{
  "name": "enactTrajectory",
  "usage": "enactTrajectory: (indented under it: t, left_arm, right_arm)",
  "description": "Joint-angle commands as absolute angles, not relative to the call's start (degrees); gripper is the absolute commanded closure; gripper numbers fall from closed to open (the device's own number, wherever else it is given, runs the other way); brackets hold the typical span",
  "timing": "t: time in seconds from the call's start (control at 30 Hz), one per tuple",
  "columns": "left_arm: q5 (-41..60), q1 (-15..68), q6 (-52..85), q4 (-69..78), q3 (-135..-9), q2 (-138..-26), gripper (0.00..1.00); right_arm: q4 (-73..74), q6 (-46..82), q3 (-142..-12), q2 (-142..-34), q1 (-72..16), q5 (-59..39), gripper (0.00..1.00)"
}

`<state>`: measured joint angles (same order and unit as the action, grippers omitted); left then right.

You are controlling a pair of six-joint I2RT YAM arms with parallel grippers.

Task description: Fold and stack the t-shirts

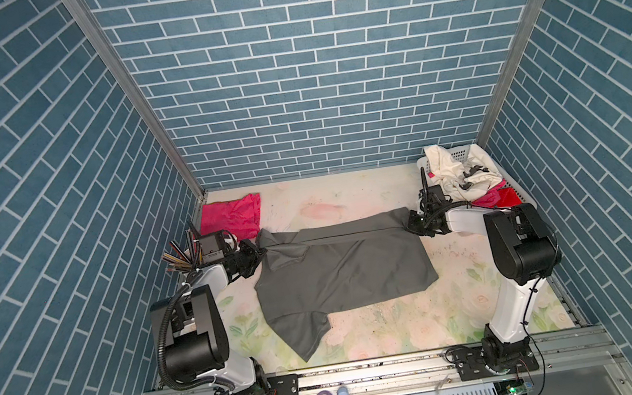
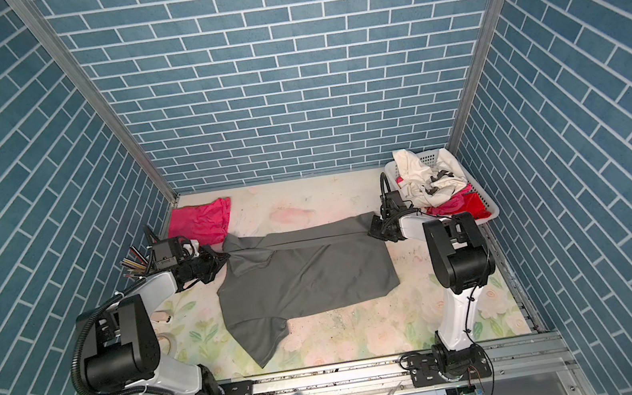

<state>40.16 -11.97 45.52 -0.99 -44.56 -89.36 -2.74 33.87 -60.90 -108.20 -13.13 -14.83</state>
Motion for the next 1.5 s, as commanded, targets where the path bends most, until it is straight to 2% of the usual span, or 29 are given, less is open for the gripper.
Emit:
enactTrajectory:
  t: [0.0, 0.03, 0.07, 0.13, 0.17, 0.2, 0.23, 0.37, 0.43, 0.57, 0.67, 0.8, 1.13, 1.47]
  left_arm:
    - [40.4, -11.7, 44.2, -1.0, -42.9, -88.4, 1.00]
    - [40.3, -11.7, 43.8, -1.6, -43.0, -88.4, 1.00]
    - [40.3, -11.7, 43.4, -2.2, -43.3, -88.5, 0.94]
    - [40.0, -11.7, 42.7, -4.0, -44.4, -88.3, 0.73]
    - [39.4, -11.7, 42.1, -5.5, -45.2, -88.1, 0.64]
    - [37.9, -11.7, 40.8, -7.7, -46.7, -87.6, 0.54]
    - [35.5, -11.7, 39.2, -10.7, -48.5, -87.3, 0.49]
    - [24.8, -11.7, 35.5, -17.5, -55.7, -85.1, 0.35]
    - [23.5, -11.1, 36.6, -16.4, -57.4, -84.2, 0.12]
    - [26.0, -4.3, 38.9, -14.3, -63.5, -88.3, 0.12]
    - [32.3, 0.5, 44.7, -7.1, -64.2, -94.0, 0.12]
    - [32.4, 4.2, 46.3, -4.6, -65.8, -100.4, 0.12]
    - [30.4, 3.6, 46.4, -0.8, -61.9, -107.6, 0.12]
    - [28.1, 3.4, 47.0, -1.3, -66.7, -113.0, 0.12]
  right_arm:
    - [-5.3, 31.8, -61.0, -106.7, -13.2, -14.3, 0.76]
    - [-6.1, 31.5, -61.1, -105.7, -13.3, -14.4, 0.69]
    - [-6.8, 31.2, -61.4, -104.8, -13.4, -14.2, 0.63]
    - [-8.8, 30.3, -62.3, -102.4, -13.6, -13.9, 0.53]
    - [-10.0, 29.8, -62.9, -101.3, -13.5, -13.6, 0.52]
    - [-11.3, 29.2, -63.7, -100.0, -13.5, -12.8, 0.45]
    - [-12.4, 28.7, -64.4, -98.6, -13.5, -12.0, 0.45]
    - [-15.8, 26.8, -68.6, -96.8, -13.5, -9.7, 0.26]
    - [-16.0, 26.6, -71.2, -98.4, -13.5, -11.1, 0.22]
    - [-9.5, 29.3, -73.9, -104.1, -13.8, -20.4, 0.17]
    - [-6.7, 31.2, -75.4, -108.3, -14.6, -23.0, 0.16]
    - [-5.8, 32.1, -77.8, -113.9, -15.3, -25.3, 0.15]
    - [-5.5, 30.1, -77.1, -120.3, -12.6, -22.3, 0.15]
    - [-10.2, 26.7, -83.4, -126.7, -9.2, -18.6, 0.15]
